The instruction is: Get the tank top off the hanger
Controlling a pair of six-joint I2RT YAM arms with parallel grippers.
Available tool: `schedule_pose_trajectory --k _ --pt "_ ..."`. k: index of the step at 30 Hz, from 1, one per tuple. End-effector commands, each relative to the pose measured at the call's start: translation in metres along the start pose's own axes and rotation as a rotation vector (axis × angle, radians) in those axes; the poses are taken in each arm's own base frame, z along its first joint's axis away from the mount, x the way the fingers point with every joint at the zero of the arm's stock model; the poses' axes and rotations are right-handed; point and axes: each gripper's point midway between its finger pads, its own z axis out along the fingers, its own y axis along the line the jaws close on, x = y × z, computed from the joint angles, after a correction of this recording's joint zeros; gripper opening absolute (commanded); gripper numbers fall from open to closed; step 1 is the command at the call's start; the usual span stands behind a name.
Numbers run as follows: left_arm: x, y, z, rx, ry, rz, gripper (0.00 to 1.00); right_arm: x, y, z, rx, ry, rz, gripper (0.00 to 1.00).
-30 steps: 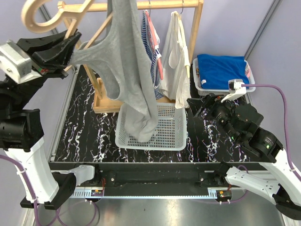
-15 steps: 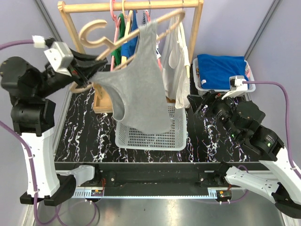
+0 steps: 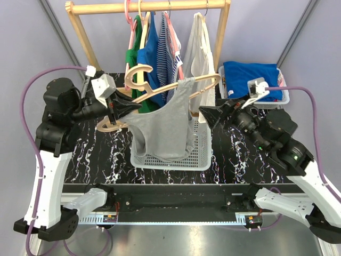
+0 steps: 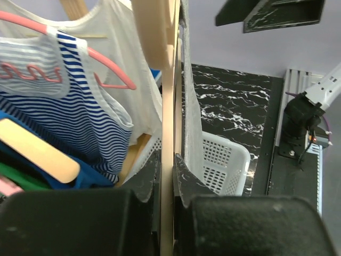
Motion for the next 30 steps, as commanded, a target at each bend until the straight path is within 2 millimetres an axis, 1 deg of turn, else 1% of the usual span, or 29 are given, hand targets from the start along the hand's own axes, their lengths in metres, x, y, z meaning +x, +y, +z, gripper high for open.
schedule_pose_trajectory --k 1,3,6,10,13,17,22,30 --pt "-0.003 -0.004 0.004 -0.001 -0.015 0.052 0.07 -0.004 0.019 0.019 -0.089 -0.039 -0.018 0.91" --pt "0.004 -0.006 0.007 0.003 -0.001 0.044 0.07 -0.004 0.024 0.022 -0.116 -0.047 -0.019 0.91" --pt "0.010 -0.009 0.011 0.015 0.010 0.036 0.06 0.001 0.026 0.029 -0.131 -0.039 -0.025 0.91" --pt "0.014 -0.010 0.013 0.018 0.018 0.027 0.06 0.006 0.030 0.036 -0.154 -0.034 -0.017 0.91" --pt "0.017 -0.008 0.014 0.010 0.024 0.026 0.06 0.005 0.031 0.038 -0.154 -0.040 -0.009 0.89" --pt "0.016 -0.010 0.015 0.017 0.023 0.027 0.06 0.010 0.028 0.044 -0.138 -0.030 0.005 0.85" --pt "0.016 -0.011 0.015 0.019 0.023 0.029 0.06 0.016 0.031 0.051 -0.150 -0.028 0.024 0.83" --pt "0.018 -0.011 0.016 0.018 0.026 0.030 0.07 0.013 0.041 0.058 -0.190 -0.040 0.062 0.77"
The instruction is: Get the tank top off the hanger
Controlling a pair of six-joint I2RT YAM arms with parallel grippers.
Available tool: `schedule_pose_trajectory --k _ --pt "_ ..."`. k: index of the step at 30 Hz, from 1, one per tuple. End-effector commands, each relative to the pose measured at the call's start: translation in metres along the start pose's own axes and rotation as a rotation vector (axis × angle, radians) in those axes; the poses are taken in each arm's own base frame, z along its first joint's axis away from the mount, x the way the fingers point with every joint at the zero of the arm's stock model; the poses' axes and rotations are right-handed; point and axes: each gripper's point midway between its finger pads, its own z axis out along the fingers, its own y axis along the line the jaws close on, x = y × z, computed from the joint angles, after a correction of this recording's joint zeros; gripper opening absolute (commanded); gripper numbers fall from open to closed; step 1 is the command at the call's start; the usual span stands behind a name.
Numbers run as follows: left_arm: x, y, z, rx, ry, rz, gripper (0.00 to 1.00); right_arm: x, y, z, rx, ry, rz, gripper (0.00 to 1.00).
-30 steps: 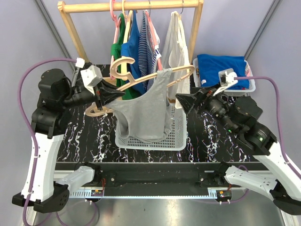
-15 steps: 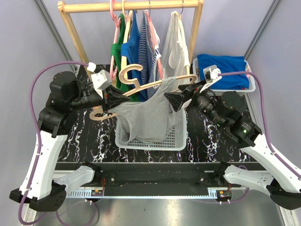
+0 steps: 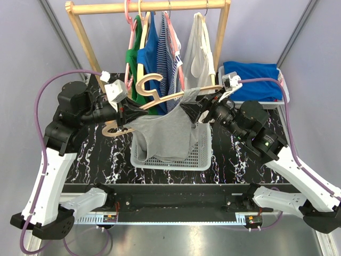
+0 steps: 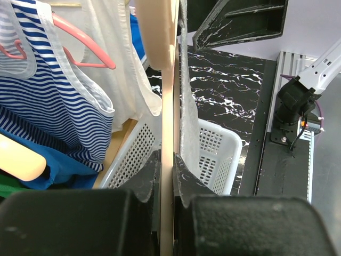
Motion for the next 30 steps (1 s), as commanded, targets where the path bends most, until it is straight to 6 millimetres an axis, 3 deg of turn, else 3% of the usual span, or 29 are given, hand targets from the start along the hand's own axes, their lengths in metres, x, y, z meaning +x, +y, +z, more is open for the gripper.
schedule_pose_trajectory --k 1,8,12,16,18,21,30 --pt "-0.015 -0.001 -0.003 -0.015 -0.049 0.072 0.07 -0.017 0.018 0.001 -0.073 -0.059 0.036 0.77" --pt "-0.015 0.000 -0.002 -0.016 -0.055 0.067 0.07 -0.012 0.017 0.005 -0.074 -0.056 0.058 0.72" --pt "-0.014 0.000 -0.002 -0.016 -0.054 0.066 0.07 -0.010 0.015 0.008 -0.066 -0.055 0.068 0.62" --pt "-0.016 -0.001 -0.004 -0.023 -0.059 0.071 0.08 -0.006 0.013 0.009 -0.056 -0.049 0.076 0.40" --pt "-0.016 0.000 -0.004 -0.028 -0.059 0.073 0.07 -0.006 0.011 0.007 -0.047 -0.053 0.077 0.38" --pt "-0.015 0.000 -0.006 -0.037 -0.058 0.077 0.07 -0.013 0.007 -0.001 -0.021 -0.082 0.078 0.27" --pt "-0.003 -0.002 -0.007 -0.042 -0.044 0.075 0.07 -0.063 -0.017 -0.059 0.128 -0.251 0.064 0.21"
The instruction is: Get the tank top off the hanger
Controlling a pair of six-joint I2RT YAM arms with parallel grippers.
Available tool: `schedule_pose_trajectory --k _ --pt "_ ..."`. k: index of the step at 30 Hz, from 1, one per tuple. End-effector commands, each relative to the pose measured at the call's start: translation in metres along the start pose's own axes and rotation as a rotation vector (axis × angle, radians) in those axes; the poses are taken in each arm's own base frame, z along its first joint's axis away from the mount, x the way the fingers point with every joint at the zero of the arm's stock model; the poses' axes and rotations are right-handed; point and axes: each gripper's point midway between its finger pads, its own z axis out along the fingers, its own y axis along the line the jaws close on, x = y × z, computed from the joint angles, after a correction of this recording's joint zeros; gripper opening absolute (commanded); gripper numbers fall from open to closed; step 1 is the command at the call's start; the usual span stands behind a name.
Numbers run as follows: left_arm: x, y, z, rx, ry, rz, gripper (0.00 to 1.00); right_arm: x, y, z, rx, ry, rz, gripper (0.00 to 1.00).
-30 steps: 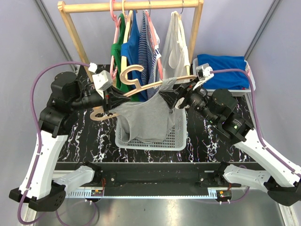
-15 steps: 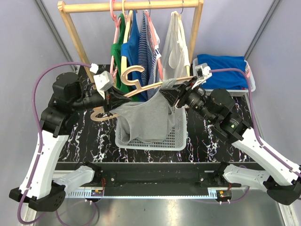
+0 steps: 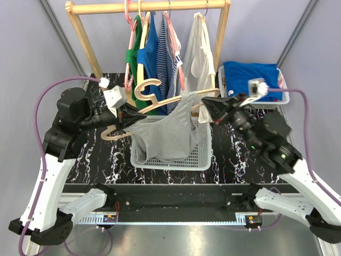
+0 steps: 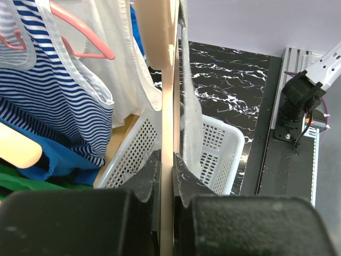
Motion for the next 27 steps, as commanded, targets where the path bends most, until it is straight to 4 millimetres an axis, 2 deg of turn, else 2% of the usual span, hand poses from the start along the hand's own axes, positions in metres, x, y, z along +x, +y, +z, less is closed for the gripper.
schedule_pose_trajectory --k 1,3,5,6,7,8,9,10,13,17,26,27 --pt "-0.013 0.003 -0.002 -0.020 -0.047 0.061 0.07 -0.046 -0.014 -0.030 0.099 -0.146 -0.011 0.19" --pt "-0.015 0.003 -0.003 -0.024 -0.051 0.066 0.07 -0.051 -0.033 -0.039 0.204 -0.175 -0.005 0.13" --pt "-0.015 0.002 -0.003 -0.022 -0.051 0.067 0.07 -0.051 -0.034 -0.045 0.201 -0.181 -0.012 0.15" --pt "-0.015 0.003 -0.003 -0.026 -0.051 0.070 0.07 -0.043 -0.026 -0.042 0.150 -0.148 -0.015 0.20" --pt "-0.014 0.003 -0.003 -0.024 -0.050 0.068 0.07 -0.033 -0.022 -0.035 0.120 -0.112 -0.020 0.34" --pt "-0.015 0.003 -0.003 -0.025 -0.050 0.069 0.06 -0.021 -0.008 -0.031 0.038 -0.059 -0.022 0.40" --pt "-0.016 0.002 -0.003 -0.021 -0.051 0.069 0.06 -0.012 -0.003 -0.026 0.008 -0.024 -0.016 0.45" --pt "-0.017 0.002 -0.003 -0.021 -0.053 0.071 0.06 0.004 -0.001 -0.016 -0.006 0.026 -0.019 0.54" --pt "-0.017 0.002 -0.003 -0.018 -0.055 0.069 0.06 0.031 0.007 -0.001 -0.070 0.111 -0.019 0.68" --pt "-0.018 0.000 -0.004 -0.018 -0.059 0.071 0.06 0.044 0.010 0.009 -0.094 0.145 -0.021 0.74" --pt "-0.019 -0.001 -0.004 -0.009 -0.060 0.068 0.06 0.055 0.009 0.020 -0.095 0.169 -0.005 0.75" --pt "-0.019 -0.001 -0.004 -0.010 -0.059 0.069 0.06 0.056 0.015 0.019 -0.123 0.176 0.000 0.75"
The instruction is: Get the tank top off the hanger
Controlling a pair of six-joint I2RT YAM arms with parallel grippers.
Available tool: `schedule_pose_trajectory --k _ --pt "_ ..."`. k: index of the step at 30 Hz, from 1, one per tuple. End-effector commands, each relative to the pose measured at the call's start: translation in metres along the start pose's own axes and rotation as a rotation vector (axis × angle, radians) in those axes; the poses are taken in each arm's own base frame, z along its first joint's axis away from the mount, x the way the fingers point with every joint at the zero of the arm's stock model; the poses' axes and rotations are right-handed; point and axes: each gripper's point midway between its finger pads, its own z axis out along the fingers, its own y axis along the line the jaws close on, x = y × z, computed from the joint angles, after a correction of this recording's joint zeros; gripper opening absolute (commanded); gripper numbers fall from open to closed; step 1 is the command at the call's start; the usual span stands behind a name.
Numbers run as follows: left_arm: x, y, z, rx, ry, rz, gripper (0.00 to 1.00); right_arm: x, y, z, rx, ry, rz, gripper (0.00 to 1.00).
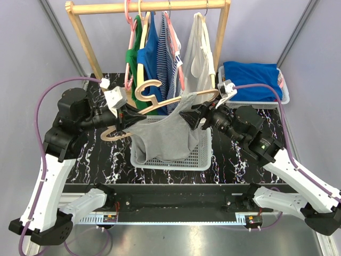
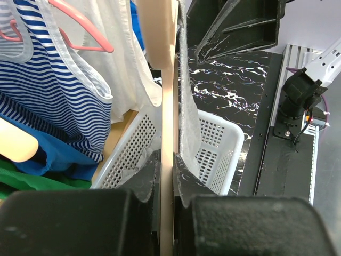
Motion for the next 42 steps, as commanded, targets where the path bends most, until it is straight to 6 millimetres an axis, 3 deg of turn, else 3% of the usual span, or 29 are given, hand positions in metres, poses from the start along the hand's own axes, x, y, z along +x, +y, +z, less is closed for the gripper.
schedule_pose_trajectory --k 1,16,19,22,27,34,38,42 --pt "-0.025 -0.001 -0.004 -0.005 -0.077 0.080 0.06 -0.013 0.020 0.001 -0.085 -0.031 0.022 0.74" --pt "-0.022 -0.001 -0.001 0.006 -0.071 0.069 0.06 -0.027 0.047 0.010 -0.219 -0.074 0.030 0.68" --pt "-0.021 -0.002 -0.001 0.011 -0.070 0.066 0.06 -0.033 0.055 0.007 -0.256 -0.089 0.035 0.62" --pt "-0.020 -0.001 0.000 0.010 -0.068 0.065 0.06 -0.041 0.062 0.005 -0.284 -0.101 0.037 0.44" --pt "-0.017 -0.001 0.001 0.011 -0.062 0.062 0.07 -0.049 0.063 0.000 -0.279 -0.130 0.050 0.35" --pt "-0.019 -0.003 -0.001 0.013 -0.070 0.065 0.07 -0.052 0.048 0.003 -0.205 -0.172 0.064 0.08" --pt "-0.018 -0.004 -0.003 0.010 -0.070 0.068 0.07 -0.071 0.032 -0.015 -0.107 -0.244 0.045 0.00" --pt "-0.015 -0.004 -0.002 0.012 -0.066 0.067 0.07 -0.092 -0.013 -0.041 0.144 -0.350 0.021 0.00"
